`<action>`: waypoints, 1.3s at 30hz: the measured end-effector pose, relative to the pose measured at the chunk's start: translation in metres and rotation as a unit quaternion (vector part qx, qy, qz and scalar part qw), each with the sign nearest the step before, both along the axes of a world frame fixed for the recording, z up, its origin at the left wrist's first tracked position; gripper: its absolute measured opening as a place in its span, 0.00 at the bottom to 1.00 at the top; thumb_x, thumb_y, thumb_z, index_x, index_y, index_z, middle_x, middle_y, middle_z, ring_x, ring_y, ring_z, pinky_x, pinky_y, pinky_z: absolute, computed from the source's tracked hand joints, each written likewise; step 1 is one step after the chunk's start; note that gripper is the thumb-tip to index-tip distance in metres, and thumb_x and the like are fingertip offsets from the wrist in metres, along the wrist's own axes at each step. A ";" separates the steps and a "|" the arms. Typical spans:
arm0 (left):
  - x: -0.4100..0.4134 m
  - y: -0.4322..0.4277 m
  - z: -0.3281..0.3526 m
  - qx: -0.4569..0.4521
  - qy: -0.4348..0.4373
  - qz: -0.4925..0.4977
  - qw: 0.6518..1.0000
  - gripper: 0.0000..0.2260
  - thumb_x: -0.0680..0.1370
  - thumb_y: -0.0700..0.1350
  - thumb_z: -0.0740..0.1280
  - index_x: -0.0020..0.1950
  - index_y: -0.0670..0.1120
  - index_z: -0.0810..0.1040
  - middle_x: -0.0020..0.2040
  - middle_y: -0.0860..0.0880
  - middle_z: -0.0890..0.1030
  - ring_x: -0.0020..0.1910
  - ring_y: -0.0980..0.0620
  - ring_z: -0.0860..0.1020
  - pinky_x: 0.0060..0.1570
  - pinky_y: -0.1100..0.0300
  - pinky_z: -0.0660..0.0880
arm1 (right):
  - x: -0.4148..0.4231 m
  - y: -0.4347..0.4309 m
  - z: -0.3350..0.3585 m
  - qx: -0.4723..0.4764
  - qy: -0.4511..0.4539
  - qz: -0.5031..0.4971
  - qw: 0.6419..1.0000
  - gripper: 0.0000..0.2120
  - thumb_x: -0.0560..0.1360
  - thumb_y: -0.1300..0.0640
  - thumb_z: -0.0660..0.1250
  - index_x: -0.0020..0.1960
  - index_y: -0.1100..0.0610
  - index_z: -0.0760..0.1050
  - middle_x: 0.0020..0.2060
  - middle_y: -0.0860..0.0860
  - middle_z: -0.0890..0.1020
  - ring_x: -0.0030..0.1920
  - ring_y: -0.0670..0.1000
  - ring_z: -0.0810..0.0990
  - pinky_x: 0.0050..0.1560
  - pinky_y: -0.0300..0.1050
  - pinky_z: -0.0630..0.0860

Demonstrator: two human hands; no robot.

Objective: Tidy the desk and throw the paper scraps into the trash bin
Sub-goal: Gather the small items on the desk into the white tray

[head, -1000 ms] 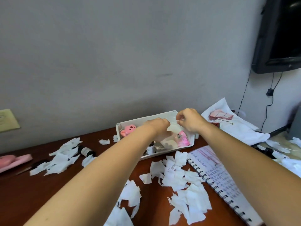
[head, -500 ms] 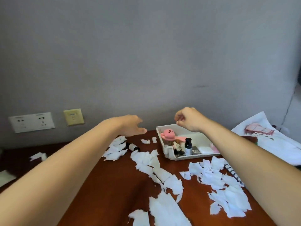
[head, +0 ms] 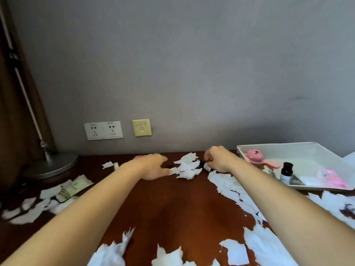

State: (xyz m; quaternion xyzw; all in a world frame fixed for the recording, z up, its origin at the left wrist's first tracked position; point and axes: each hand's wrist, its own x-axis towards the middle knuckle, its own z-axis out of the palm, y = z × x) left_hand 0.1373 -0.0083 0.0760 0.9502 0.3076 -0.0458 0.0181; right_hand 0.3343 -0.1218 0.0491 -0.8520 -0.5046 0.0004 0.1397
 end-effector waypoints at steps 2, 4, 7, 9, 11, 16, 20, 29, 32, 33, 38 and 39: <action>-0.010 0.013 -0.017 -0.019 -0.001 0.026 0.999 0.27 0.79 0.58 0.58 0.75 0.47 0.61 0.74 0.46 0.64 0.72 0.45 0.64 0.70 0.49 0.62 | -0.004 0.015 -0.014 -0.020 -0.017 -0.010 1.000 0.14 0.73 0.65 0.61 0.57 0.58 0.77 0.55 0.59 0.79 0.57 0.60 0.77 0.54 0.48 0.77; -0.018 0.024 -0.037 -0.057 -0.004 0.052 0.997 0.28 0.79 0.57 0.59 0.75 0.46 0.59 0.75 0.45 0.63 0.72 0.44 0.64 0.71 0.50 0.62 | -0.006 0.027 -0.026 -0.033 -0.027 -0.038 0.998 0.21 0.74 0.66 0.58 0.65 0.57 0.71 0.63 0.59 0.73 0.64 0.61 0.71 0.62 0.51 0.73; -0.024 0.037 -0.067 -0.060 0.004 0.070 0.996 0.31 0.79 0.57 0.58 0.78 0.46 0.51 0.78 0.46 0.51 0.77 0.46 0.53 0.75 0.49 0.54 | -0.004 0.039 -0.043 -0.054 -0.032 -0.080 0.995 0.26 0.76 0.65 0.56 0.73 0.55 0.62 0.68 0.59 0.66 0.68 0.63 0.66 0.67 0.54 0.67; -0.024 0.045 -0.085 -0.063 0.004 0.088 0.994 0.32 0.80 0.58 0.57 0.78 0.47 0.47 0.79 0.46 0.47 0.78 0.47 0.48 0.75 0.49 0.51 | -0.003 0.047 -0.055 -0.056 -0.030 -0.094 0.994 0.25 0.76 0.63 0.55 0.73 0.55 0.60 0.68 0.60 0.66 0.68 0.64 0.66 0.67 0.56 0.67; -0.019 0.051 -0.101 -0.075 -0.015 0.098 0.992 0.32 0.80 0.58 0.55 0.78 0.47 0.46 0.79 0.46 0.46 0.78 0.47 0.46 0.74 0.48 0.50 | -0.001 0.051 -0.066 -0.053 -0.029 -0.110 0.992 0.25 0.77 0.62 0.56 0.73 0.55 0.60 0.68 0.59 0.66 0.68 0.63 0.66 0.66 0.56 0.67; 0.008 0.062 -0.124 -0.045 -0.127 0.105 0.985 0.28 0.82 0.55 0.51 0.78 0.45 0.48 0.79 0.47 0.51 0.77 0.49 0.49 0.74 0.51 0.50 | 0.013 0.050 -0.090 0.019 -0.025 -0.155 0.987 0.25 0.77 0.64 0.57 0.73 0.55 0.61 0.65 0.60 0.69 0.67 0.61 0.66 0.63 0.54 0.70; 0.031 0.079 -0.129 -0.015 -0.206 0.095 0.974 0.24 0.82 0.50 0.53 0.76 0.46 0.55 0.76 0.46 0.60 0.75 0.49 0.58 0.72 0.52 0.57 | 0.020 0.048 -0.104 0.089 -0.011 -0.164 0.982 0.26 0.77 0.63 0.57 0.73 0.51 0.60 0.63 0.61 0.72 0.65 0.61 0.66 0.61 0.55 0.71; 0.058 0.110 -0.130 -0.003 -0.266 0.069 0.962 0.13 0.79 0.49 0.60 0.62 0.48 0.76 0.61 0.47 0.77 0.61 0.47 0.73 0.58 0.50 0.70 | 0.020 0.049 -0.105 0.137 -0.006 -0.180 0.974 0.22 0.78 0.60 0.59 0.71 0.54 0.61 0.66 0.57 0.71 0.67 0.59 0.66 0.63 0.52 0.67; 0.061 0.112 -0.129 0.003 -0.273 0.067 0.960 0.11 0.78 0.49 0.62 0.58 0.48 0.77 0.58 0.47 0.76 0.60 0.47 0.72 0.57 0.52 0.69 | 0.020 0.048 -0.104 0.130 -0.003 -0.181 0.975 0.23 0.78 0.60 0.58 0.72 0.55 0.60 0.68 0.57 0.69 0.69 0.59 0.65 0.65 0.52 0.66; 0.062 0.113 -0.129 0.000 -0.278 0.070 0.958 0.10 0.78 0.49 0.63 0.56 0.48 0.77 0.57 0.46 0.76 0.60 0.47 0.71 0.57 0.52 0.68 | 0.020 0.048 -0.104 0.128 -0.002 -0.182 0.975 0.23 0.78 0.59 0.58 0.73 0.55 0.60 0.68 0.57 0.69 0.69 0.58 0.64 0.65 0.52 0.66; 0.064 0.114 -0.129 0.005 -0.281 0.095 0.955 0.08 0.78 0.49 0.63 0.49 0.46 0.78 0.56 0.45 0.76 0.60 0.46 0.71 0.57 0.52 0.68 | 0.019 0.048 -0.104 0.115 -0.008 -0.186 0.976 0.22 0.79 0.55 0.57 0.73 0.55 0.60 0.68 0.56 0.69 0.69 0.58 0.64 0.64 0.52 0.67; 0.064 0.114 -0.129 0.007 -0.282 0.099 0.954 0.09 0.79 0.49 0.63 0.48 0.46 0.79 0.56 0.45 0.76 0.59 0.45 0.71 0.57 0.52 0.68 | 0.019 0.048 -0.104 0.114 -0.009 -0.186 0.976 0.22 0.79 0.55 0.57 0.72 0.56 0.61 0.68 0.56 0.69 0.69 0.58 0.65 0.64 0.52 0.67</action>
